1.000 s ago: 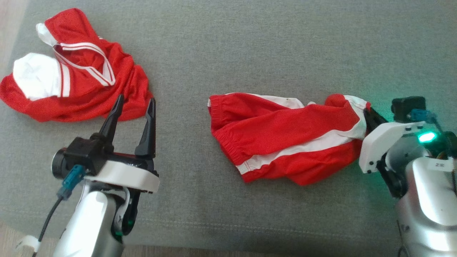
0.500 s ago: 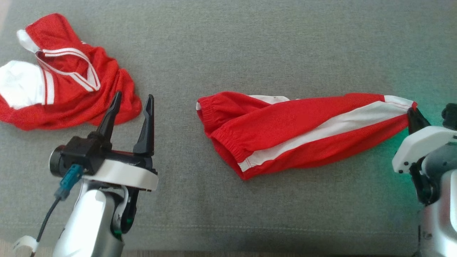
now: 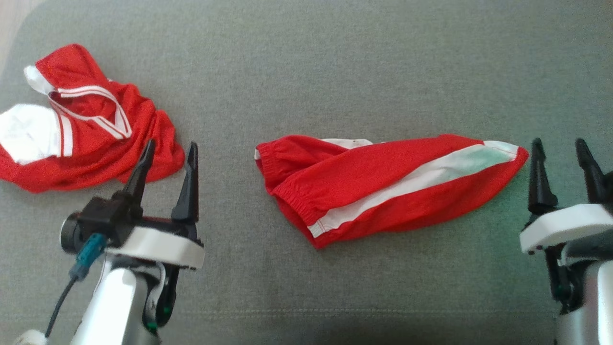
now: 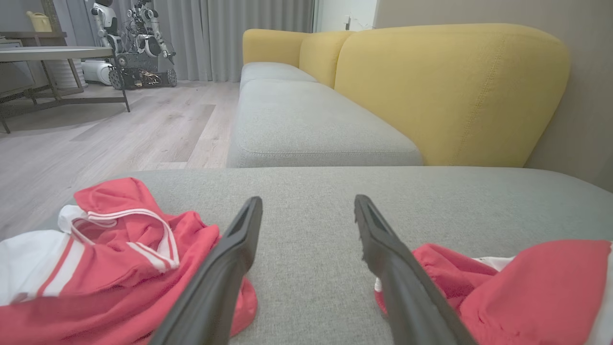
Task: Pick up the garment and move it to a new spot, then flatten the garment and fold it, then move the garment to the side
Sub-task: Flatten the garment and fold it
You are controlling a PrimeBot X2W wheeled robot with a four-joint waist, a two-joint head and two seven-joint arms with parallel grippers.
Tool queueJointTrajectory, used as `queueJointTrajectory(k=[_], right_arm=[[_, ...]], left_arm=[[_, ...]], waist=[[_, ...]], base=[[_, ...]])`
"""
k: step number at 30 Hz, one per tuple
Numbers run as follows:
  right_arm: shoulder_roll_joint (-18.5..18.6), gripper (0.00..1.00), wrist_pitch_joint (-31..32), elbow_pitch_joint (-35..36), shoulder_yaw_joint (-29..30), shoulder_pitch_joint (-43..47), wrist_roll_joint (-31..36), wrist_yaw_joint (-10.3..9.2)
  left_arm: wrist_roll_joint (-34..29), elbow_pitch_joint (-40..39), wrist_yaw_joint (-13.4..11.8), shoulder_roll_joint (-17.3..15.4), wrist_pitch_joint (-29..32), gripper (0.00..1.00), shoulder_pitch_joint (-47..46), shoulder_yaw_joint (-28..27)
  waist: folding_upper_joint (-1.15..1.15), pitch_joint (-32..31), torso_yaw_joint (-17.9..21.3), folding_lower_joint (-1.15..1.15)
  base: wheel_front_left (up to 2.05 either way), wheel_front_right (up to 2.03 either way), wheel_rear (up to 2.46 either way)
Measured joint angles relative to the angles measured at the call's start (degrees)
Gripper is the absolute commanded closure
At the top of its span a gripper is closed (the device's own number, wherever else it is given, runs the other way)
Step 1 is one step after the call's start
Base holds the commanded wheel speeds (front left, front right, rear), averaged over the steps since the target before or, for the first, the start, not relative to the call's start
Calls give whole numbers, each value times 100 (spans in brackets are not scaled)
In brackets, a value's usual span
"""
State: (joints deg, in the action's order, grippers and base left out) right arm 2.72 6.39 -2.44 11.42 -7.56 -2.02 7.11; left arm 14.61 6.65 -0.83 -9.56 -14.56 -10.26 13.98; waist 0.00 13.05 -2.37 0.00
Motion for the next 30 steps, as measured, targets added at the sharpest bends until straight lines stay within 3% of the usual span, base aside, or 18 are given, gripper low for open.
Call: queueJointTrajectory(k=[11, 30], right_arm=[[-7, 0, -305, 542, -806, 454, -291, 0], [-9, 0, -445, 589, -1131, 720, -561, 0]], left_arm=[[1, -66, -118, -69, 69, 0, 570, 15], [11, -252, -179, -124, 244, 0, 884, 105]], waist=[[0, -483, 96, 0], [0, -742, 78, 0]], base=[[0, 0, 0], [0, 0, 0]])
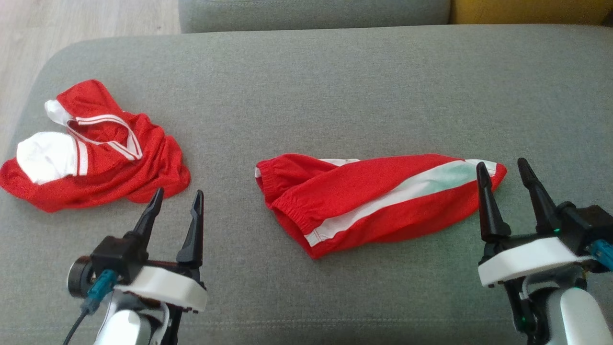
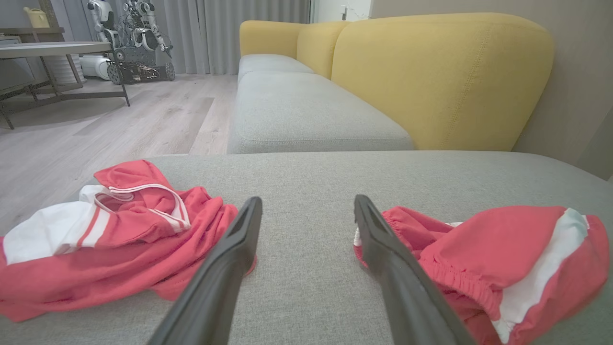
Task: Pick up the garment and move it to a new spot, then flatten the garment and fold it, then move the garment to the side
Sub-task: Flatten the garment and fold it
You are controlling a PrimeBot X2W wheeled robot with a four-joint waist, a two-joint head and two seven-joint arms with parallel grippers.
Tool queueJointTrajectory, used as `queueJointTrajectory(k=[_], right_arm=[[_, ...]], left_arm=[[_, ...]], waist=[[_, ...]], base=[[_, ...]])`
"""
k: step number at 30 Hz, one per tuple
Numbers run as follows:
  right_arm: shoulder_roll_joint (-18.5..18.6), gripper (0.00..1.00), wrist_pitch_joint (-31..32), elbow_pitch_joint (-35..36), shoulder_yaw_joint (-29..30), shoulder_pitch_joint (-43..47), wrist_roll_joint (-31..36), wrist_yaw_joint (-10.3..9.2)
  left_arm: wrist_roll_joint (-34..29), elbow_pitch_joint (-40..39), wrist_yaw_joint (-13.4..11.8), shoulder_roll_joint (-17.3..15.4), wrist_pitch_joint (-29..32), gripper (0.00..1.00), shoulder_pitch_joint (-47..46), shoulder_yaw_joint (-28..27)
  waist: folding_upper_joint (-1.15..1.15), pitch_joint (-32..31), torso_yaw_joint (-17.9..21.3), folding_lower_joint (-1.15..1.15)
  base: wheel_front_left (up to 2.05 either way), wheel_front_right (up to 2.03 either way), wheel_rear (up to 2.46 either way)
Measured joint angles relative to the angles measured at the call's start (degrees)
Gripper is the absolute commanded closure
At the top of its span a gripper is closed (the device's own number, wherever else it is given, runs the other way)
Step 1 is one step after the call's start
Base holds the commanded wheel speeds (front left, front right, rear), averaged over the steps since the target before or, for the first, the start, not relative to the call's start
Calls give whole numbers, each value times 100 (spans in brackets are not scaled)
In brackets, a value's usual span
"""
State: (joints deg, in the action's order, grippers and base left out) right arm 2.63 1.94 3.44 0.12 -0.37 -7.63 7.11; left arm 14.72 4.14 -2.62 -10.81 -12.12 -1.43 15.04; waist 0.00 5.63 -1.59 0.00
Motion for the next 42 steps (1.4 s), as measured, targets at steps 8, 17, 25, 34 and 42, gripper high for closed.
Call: queueJointTrajectory(k=[8, 17, 25, 34, 42], right_arm=[[0, 0, 0, -15, -4, 3, 0, 0], [0, 0, 10, -32, -181, -17, -2, 0], [0, 0, 16, -77, -216, -36, -2, 0], [0, 0, 19, -99, -199, -132, -1, 0], [3, 0, 348, -546, 296, -433, 193, 0]], left_arm=[[0, -11, -49, -11, 0, 0, 1, 73], [121, 242, 532, 224, 534, 0, -382, 901], [485, 855, 853, 422, 1010, 0, -476, 1500], [634, 1111, 925, 420, 966, 100, -768, 1635], [740, 1144, 951, 296, 949, 100, -814, 1685]], waist=[[0, 7, -31, 0], [0, 291, 17, 0], [0, 517, 289, 0], [0, 718, 540, 0], [0, 787, 495, 0]], base=[[0, 0, 0], [0, 0, 0], [0, 0, 0], [0, 0, 0], [0, 0, 0]])
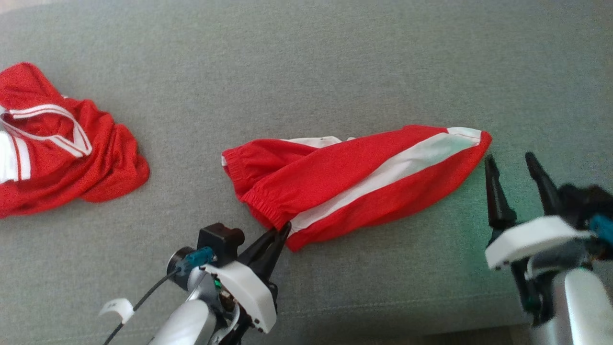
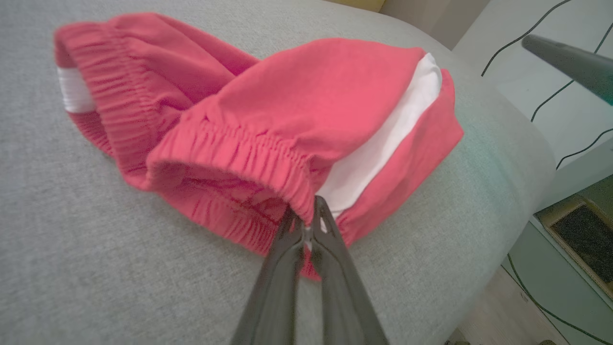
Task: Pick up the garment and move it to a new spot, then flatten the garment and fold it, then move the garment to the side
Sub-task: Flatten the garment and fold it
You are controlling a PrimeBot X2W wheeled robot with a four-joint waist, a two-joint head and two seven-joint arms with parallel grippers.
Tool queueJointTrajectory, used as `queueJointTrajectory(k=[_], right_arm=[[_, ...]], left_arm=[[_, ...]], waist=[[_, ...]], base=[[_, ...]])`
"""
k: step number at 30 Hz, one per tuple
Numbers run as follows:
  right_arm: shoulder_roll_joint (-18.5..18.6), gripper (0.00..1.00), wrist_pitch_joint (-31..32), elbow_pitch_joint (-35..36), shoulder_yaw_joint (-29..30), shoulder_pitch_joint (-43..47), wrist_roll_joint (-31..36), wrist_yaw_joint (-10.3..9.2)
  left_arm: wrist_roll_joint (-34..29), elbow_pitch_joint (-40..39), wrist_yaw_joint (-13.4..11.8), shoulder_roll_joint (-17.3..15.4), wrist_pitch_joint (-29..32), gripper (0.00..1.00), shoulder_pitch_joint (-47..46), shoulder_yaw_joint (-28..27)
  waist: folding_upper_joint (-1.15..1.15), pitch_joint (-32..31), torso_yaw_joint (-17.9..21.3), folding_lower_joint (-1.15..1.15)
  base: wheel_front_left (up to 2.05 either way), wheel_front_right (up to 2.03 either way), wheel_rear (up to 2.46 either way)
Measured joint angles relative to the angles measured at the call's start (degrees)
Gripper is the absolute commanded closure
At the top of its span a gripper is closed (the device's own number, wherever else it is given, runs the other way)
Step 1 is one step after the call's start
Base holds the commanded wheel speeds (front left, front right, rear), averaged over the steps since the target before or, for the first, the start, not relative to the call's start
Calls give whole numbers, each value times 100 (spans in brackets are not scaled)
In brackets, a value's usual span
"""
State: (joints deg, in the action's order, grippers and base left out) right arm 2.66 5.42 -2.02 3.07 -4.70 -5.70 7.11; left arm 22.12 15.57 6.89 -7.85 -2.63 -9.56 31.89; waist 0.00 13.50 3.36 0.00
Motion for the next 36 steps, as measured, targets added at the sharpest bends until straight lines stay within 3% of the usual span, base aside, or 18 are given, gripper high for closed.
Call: queueJointTrajectory(k=[9, 15, 22, 23, 24, 25, 32, 36], right_arm=[[631, 0, 862, -978, 0, -1177, 97, 0], [1104, 0, 1594, -1544, -612, -1681, 53, 0], [1427, 0, 2253, -1586, -1093, -1913, -253, 0], [1458, 31, 2325, -1563, -1127, -1953, -308, 0], [1477, 84, 2365, -1530, -1138, -1974, -343, 0], [1480, 100, 2429, -1505, -1138, -1979, -404, 0], [1429, 100, 2583, -1091, -862, -1729, -626, 0], [1111, 100, 2228, -555, -401, -1389, -725, 0]], left_arm=[[-5, -2, 1, 7, -112, 100, -327, 85], [-37, 69, 16, 54, -288, 100, -605, 189], [-36, 177, 19, 69, -461, 100, -792, 234], [-36, 197, 19, 69, -469, 100, -829, 234], [-37, 210, 19, 68, -508, 100, -861, 232], [-37, 222, 18, 66, -520, 100, -886, 230], [-19, 205, -90, 23, -704, 100, -941, 55], [31, -69, -189, -102, -691, 100, -942, -110]], waist=[[0, 289, -185, 0], [0, 531, -378, 0], [0, 765, -486, 0], [0, 788, -494, 0], [0, 807, -502, 0], [0, 821, -508, 0], [0, 737, -495, 1], [0, 542, -460, 0]], base=[[0, 0, 0], [0, 0, 0], [0, 0, 0], [0, 0, 0], [0, 0, 0], [0, 0, 0], [0, 0, 0], [0, 0, 0]])
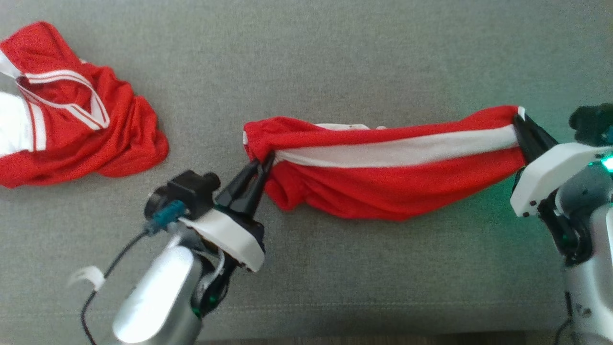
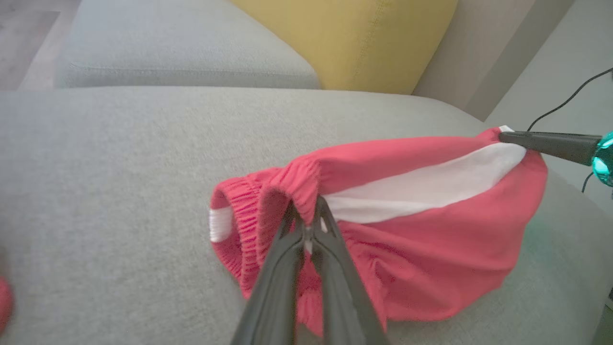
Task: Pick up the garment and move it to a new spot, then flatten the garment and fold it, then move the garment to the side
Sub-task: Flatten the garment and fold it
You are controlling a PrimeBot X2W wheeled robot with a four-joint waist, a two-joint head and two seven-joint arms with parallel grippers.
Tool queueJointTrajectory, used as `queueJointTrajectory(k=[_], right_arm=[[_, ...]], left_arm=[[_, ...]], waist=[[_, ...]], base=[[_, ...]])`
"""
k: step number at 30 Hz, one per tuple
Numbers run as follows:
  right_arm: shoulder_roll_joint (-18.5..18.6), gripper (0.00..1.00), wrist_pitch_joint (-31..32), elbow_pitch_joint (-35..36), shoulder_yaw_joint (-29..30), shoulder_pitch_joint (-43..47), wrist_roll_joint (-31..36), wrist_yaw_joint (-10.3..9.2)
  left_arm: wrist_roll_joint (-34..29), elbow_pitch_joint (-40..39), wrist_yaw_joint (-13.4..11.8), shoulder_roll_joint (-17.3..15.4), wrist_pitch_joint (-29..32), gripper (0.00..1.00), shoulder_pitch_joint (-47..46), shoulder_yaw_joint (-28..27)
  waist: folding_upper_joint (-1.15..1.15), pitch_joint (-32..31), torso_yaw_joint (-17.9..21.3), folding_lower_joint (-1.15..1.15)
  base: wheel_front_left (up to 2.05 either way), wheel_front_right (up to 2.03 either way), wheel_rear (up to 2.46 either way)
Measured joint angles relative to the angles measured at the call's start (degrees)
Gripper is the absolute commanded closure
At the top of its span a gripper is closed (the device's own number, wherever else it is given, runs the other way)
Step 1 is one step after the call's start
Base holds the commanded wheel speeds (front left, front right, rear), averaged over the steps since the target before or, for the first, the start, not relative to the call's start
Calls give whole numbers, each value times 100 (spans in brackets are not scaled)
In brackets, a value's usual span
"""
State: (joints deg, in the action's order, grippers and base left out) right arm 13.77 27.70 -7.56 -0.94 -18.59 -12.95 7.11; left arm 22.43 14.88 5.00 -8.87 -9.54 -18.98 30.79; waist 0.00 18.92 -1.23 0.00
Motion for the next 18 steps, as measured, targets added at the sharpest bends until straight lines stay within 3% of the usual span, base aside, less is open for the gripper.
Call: queueJointTrajectory(k=[7, 18], right_arm=[[-626, 100, -554, 825, 423, 213, -176, 0], [-949, 100, -1402, 1981, 887, -165, -386, 0]], left_arm=[[98, -693, -107, -346, 533, 100, -204, -252], [297, -1524, -151, -602, 1221, 100, -1270, -657]], waist=[[0, -473, 72, 0], [0, -1237, 196, 0]], base=[[0, 0, 0], [0, 0, 0]])
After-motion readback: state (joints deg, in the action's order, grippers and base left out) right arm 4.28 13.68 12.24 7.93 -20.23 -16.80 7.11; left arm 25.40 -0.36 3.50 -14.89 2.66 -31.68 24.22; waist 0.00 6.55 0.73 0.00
